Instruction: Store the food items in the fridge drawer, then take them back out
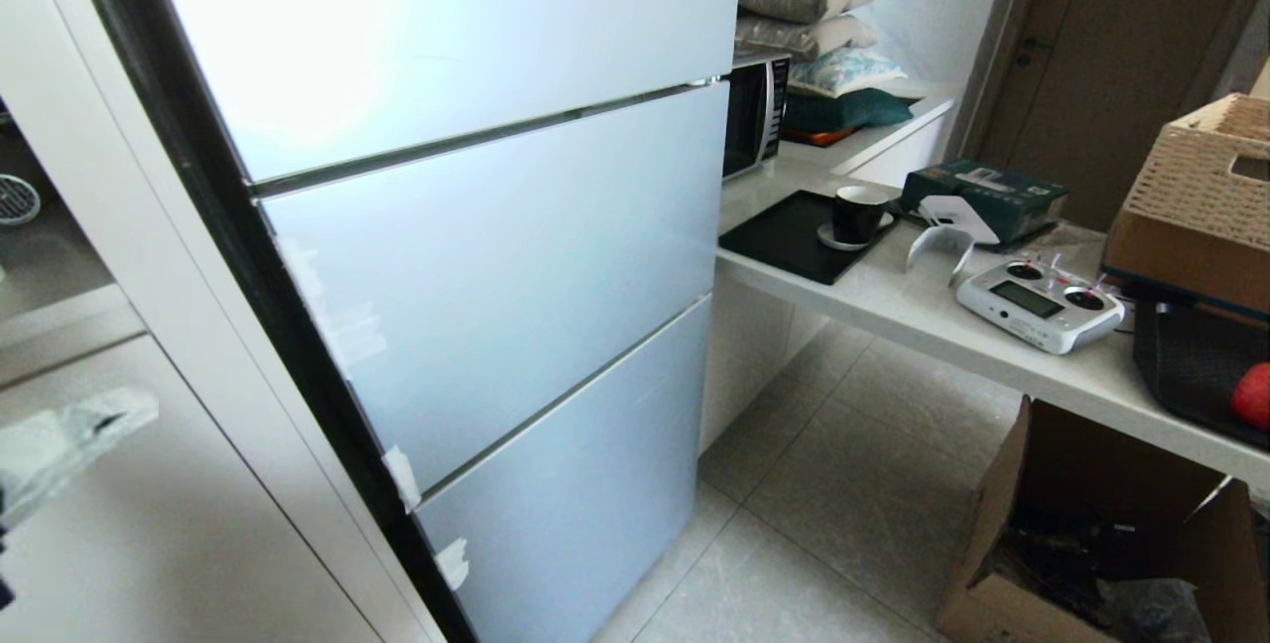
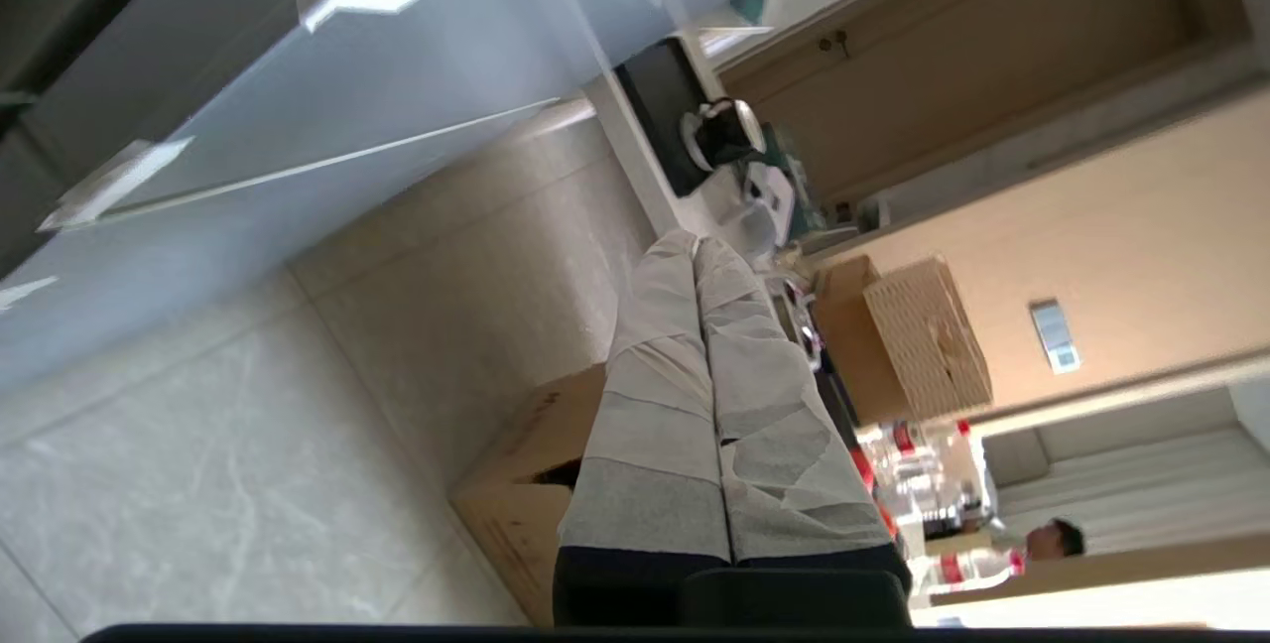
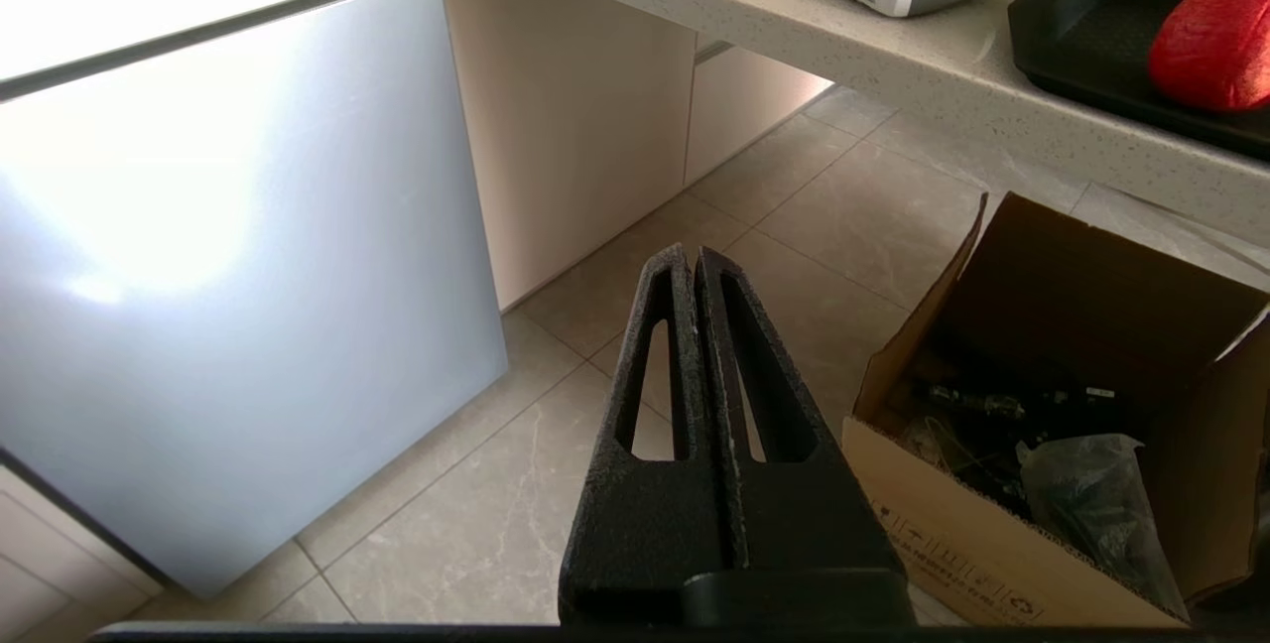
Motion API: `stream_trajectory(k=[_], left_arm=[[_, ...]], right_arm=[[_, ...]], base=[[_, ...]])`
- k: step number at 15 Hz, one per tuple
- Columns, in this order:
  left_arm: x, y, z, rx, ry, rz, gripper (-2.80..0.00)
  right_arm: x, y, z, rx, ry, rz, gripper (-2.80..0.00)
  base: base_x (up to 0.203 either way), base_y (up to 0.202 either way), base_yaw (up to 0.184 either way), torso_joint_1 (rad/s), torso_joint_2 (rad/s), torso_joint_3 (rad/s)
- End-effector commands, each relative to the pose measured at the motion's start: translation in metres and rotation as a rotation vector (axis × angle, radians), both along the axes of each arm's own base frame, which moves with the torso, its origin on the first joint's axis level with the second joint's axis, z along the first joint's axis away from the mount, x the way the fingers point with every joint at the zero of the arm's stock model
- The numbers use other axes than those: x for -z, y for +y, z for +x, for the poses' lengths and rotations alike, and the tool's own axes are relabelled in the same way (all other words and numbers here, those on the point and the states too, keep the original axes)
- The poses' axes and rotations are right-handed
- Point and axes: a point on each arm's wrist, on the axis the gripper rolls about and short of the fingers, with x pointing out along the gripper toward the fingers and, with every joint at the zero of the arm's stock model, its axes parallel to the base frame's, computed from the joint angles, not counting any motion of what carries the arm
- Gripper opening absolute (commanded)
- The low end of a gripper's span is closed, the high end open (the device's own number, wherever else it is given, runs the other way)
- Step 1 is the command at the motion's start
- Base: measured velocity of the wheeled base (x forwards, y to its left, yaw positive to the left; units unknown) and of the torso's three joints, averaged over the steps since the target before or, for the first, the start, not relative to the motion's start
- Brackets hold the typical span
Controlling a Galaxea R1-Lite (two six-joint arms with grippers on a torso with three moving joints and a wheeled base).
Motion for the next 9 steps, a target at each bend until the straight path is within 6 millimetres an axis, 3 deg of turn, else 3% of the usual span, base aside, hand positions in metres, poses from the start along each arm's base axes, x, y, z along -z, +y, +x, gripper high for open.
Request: stream_trajectory(k=[1,4,9], left_arm=[[0.013,-0.001,0.044,0.002,0.109,-0.009,-2.8],[0.013,0.0,0.077,-0.03,0.086,-0.012,-2.8],[0.017,0.002,0.133,-0.247,-0.02,-0.006,-2.8]], right_arm=[[0.0,0.0,0.0,0.0,0.0,-0.002,-2.8],[0.0,0.0,0.0,0.0,0.0,-0.001,-2.8],[0.0,0.0,0.0,0.0,0.001,0.0,-2.8]], base=[[0.0,0.0,0.0,0.0,0.0,0.0],[0.0,0.0,0.0,0.0,0.0,0.0],[0.0,0.0,0.0,0.0,0.0,0.0]])
